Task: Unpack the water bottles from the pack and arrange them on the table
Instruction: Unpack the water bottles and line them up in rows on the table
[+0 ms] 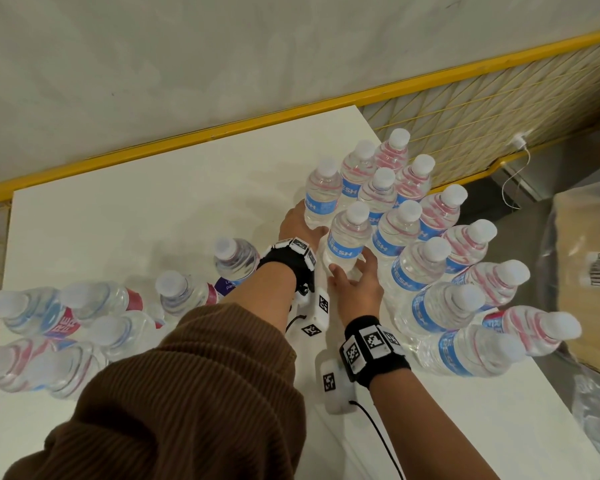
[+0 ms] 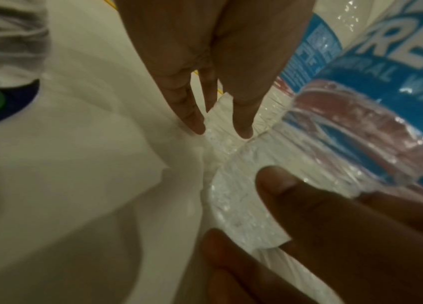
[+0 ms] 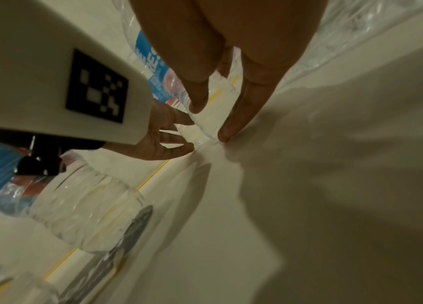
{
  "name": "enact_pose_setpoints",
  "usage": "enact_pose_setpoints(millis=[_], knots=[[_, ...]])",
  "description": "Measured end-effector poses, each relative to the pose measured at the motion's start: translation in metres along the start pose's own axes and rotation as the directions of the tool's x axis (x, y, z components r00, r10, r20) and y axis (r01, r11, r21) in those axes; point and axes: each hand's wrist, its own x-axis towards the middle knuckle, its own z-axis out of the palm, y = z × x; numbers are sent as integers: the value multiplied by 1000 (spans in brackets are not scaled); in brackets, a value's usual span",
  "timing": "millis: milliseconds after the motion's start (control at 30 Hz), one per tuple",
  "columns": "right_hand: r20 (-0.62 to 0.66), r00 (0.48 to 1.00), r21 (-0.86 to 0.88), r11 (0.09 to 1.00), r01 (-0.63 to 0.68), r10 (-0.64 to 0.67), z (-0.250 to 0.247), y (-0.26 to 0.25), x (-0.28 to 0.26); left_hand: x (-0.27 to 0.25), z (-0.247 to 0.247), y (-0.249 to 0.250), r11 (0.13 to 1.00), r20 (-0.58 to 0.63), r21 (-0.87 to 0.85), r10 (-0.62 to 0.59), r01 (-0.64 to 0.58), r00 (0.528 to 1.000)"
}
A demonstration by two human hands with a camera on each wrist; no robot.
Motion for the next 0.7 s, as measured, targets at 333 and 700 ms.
enact_pose_setpoints(millis=[333, 700], knots=[[-18, 999, -39, 998, 48, -48, 7, 4, 6, -4, -7, 6, 997, 5, -74, 14, -14, 1000], [-59, 998, -75, 997, -24, 19, 20, 8, 22, -6, -12, 10, 992, -25, -124, 34, -37, 999]])
